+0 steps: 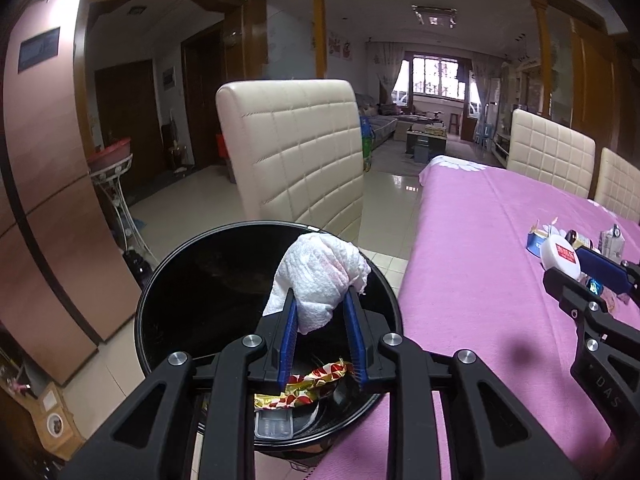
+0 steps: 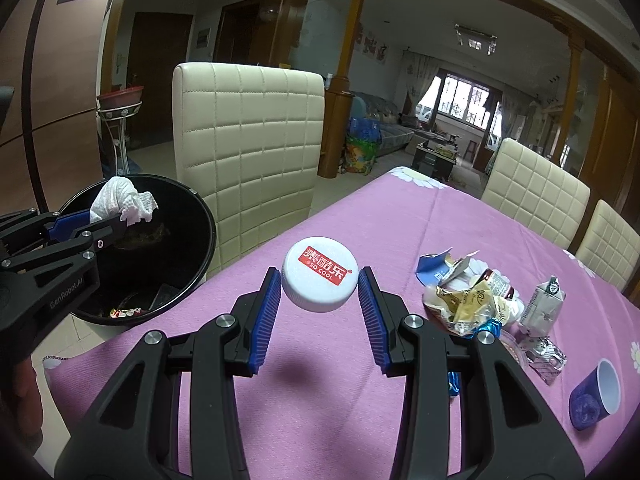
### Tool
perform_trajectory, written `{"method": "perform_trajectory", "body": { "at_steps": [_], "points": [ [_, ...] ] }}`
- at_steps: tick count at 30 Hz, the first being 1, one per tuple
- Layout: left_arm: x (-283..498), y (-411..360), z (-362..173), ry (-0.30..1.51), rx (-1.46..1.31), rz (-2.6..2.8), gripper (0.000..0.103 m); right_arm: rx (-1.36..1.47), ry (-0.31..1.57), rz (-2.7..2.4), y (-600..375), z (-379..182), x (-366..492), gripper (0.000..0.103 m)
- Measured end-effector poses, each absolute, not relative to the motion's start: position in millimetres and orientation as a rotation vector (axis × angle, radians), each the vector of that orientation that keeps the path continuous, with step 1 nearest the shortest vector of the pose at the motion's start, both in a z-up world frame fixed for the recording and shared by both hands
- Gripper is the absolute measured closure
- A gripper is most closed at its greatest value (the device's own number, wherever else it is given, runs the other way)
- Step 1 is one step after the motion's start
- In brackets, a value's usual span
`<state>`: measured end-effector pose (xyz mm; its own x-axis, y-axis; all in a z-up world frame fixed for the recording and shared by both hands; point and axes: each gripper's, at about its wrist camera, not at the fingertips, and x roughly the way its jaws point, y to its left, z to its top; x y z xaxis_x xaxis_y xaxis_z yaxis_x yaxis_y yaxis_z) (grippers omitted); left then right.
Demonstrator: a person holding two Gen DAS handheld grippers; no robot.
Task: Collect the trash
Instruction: 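Carry the tissue over the bin and open the left tool while the right tool holds the cap, then lower the right tool and grasp the white bottle cap from the table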
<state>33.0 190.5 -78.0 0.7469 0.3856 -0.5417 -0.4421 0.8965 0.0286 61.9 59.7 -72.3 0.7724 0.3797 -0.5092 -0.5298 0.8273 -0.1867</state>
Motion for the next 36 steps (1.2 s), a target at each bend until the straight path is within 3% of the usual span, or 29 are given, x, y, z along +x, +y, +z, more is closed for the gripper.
{"method": "perform_trajectory", "body": {
  "at_steps": [8, 12, 13, 15, 17, 31, 33, 36],
  "points": [
    [33, 202, -83, 0.58, -0.117, 0.488, 0.079, -0.333, 0.481, 0.509, 63, -74, 61, 0.061],
    [36, 208, -87, 0.602, -0.135, 0.5, 0.072, -0.333, 0.484, 0.51, 63, -74, 61, 0.061],
    [36, 209, -88, 0.608, -0.137, 0.503, 0.069, -0.334, 0.485, 0.51, 63, -75, 61, 0.061],
    [36, 211, -88, 0.61, -0.148, 0.51, 0.041, -0.334, 0.485, 0.51, 63, -74, 61, 0.061],
    [33, 212, -87, 0.595, -0.159, 0.51, 0.035, -0.334, 0.487, 0.512, 63, -75, 61, 0.061],
    [29, 210, -86, 0.588, -0.124, 0.519, 0.034, -0.346, 0.48, 0.522, 67, -76, 60, 0.062],
    [28, 211, -87, 0.589, -0.125, 0.518, 0.034, -0.353, 0.484, 0.53, 68, -76, 59, 0.069],
    [27, 211, -87, 0.591, -0.123, 0.521, 0.034, -0.358, 0.488, 0.533, 69, -78, 59, 0.071]
  ]
}}
